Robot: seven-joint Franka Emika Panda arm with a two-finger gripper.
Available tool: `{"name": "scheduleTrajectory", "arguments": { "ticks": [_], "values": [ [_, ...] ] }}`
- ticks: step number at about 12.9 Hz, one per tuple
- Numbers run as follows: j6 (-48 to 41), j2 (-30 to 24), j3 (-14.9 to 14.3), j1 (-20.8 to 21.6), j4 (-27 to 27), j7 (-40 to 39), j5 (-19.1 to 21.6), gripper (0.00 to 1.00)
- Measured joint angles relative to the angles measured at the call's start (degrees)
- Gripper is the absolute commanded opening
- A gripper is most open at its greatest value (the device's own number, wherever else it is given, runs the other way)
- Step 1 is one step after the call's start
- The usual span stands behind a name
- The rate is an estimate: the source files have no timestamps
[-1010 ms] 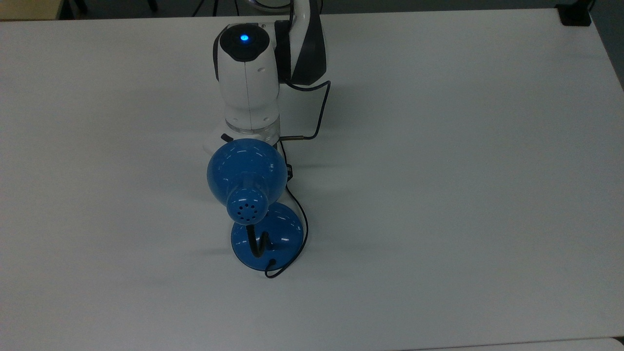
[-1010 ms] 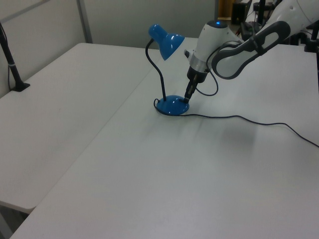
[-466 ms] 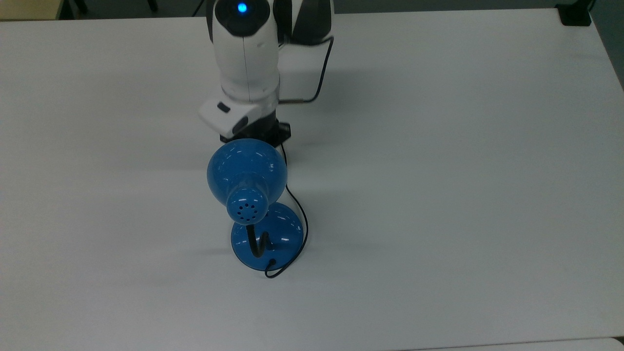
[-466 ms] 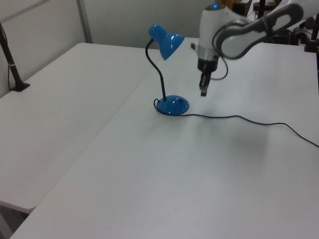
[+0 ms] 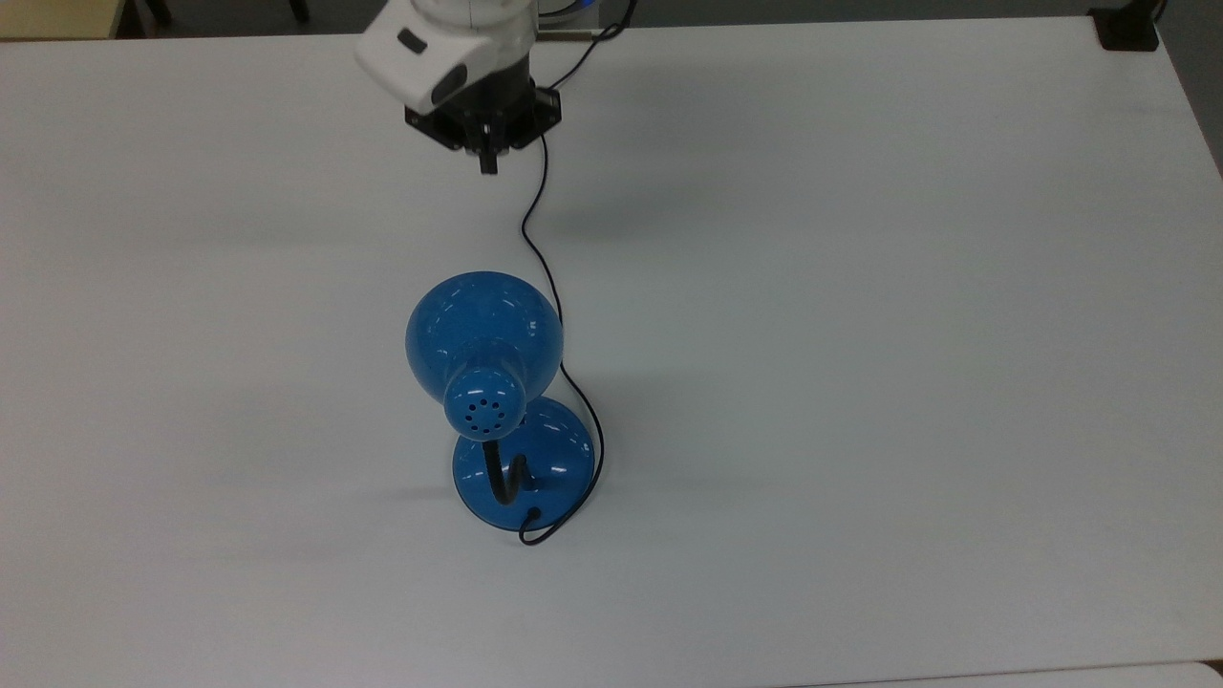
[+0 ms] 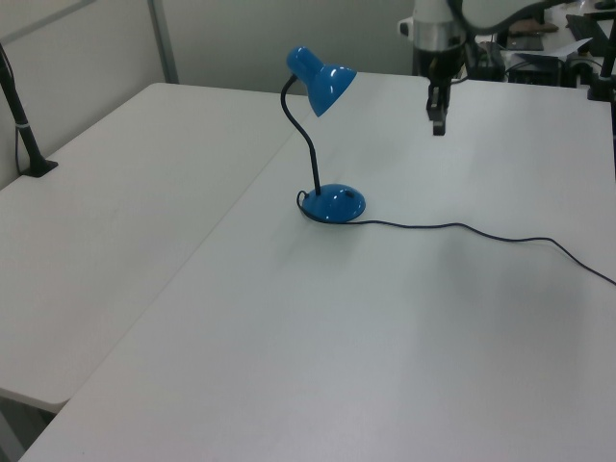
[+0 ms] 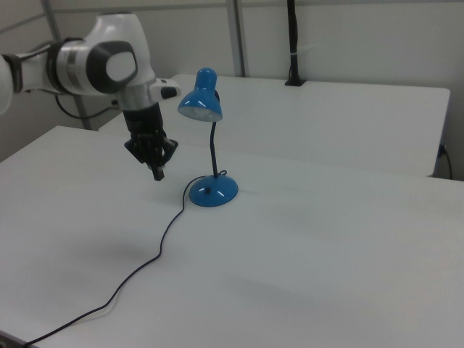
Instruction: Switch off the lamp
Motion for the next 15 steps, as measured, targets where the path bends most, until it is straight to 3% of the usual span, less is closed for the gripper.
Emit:
{"name": "scheduleTrajectory", "arguments": {
  "ticks": [3,4,5,6,15],
  "values": [
    [-5.2,-2.4,0.0,0.0,2.7,0.0,0.0,0.33],
    [-6.7,-2.6,0.0,0.0,4.3,0.0,0.0,0.57],
    [-7.5,-2.8,-0.1,0.0,5.6,0.0,0.0,0.62],
    [-7.7,-2.9,-0.1,0.0,6.3,0.0,0.0,1.0],
    [-7.8,-3.5,-0.4,-0.1,7.2,0.0,-2.1,1.0]
  ]
}}
